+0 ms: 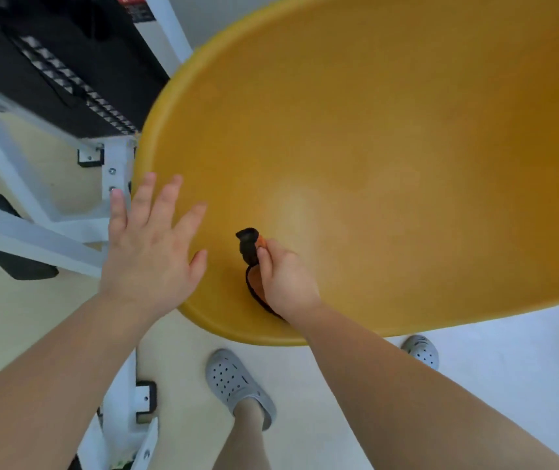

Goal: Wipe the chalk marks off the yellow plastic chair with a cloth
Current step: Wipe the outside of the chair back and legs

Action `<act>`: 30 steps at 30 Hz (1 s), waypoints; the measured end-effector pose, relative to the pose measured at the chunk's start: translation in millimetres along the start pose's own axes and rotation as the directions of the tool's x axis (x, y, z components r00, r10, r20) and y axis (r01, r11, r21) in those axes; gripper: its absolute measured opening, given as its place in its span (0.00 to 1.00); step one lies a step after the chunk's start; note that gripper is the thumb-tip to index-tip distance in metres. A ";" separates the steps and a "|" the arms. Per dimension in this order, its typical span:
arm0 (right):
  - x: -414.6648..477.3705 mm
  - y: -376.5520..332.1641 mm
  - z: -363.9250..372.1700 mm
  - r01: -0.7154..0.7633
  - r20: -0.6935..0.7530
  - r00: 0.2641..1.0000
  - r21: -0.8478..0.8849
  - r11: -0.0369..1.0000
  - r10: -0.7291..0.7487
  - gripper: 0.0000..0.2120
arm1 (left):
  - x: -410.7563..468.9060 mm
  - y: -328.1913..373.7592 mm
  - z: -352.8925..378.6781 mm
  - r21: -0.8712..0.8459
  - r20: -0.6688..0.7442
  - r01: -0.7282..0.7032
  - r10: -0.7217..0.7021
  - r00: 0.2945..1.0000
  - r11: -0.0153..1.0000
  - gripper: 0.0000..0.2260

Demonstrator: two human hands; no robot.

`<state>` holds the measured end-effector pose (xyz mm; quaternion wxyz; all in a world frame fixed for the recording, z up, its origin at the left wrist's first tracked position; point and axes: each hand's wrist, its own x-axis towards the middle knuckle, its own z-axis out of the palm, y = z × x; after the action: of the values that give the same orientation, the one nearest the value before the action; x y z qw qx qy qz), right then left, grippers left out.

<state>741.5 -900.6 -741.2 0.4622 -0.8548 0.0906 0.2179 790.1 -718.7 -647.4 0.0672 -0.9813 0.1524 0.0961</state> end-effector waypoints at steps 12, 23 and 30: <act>14.4 -38.2 -13.2 -0.096 -0.089 0.988 0.284 0.954 0.126 0.24 | 36.6 -12.5 -10.2 -0.415 0.178 0.407 -0.367 0.913 0.814 0.44; -17.4 -100.6 -18.9 -0.258 -0.170 0.911 0.474 0.842 0.375 0.08 | -111.0 44.2 -0.9 -0.554 0.261 0.190 -0.048 0.964 0.810 0.37; -13.7 -99.5 -25.7 -0.303 -0.407 0.812 0.319 0.898 0.418 0.26 | -186.3 65.5 3.6 -0.621 0.306 -0.193 0.462 0.833 0.760 0.33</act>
<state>772.2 -867.2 -648.0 0.4758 -0.7865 0.3859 0.0780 594.8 -726.7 -618.7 -0.2123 -0.8640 0.2716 0.3670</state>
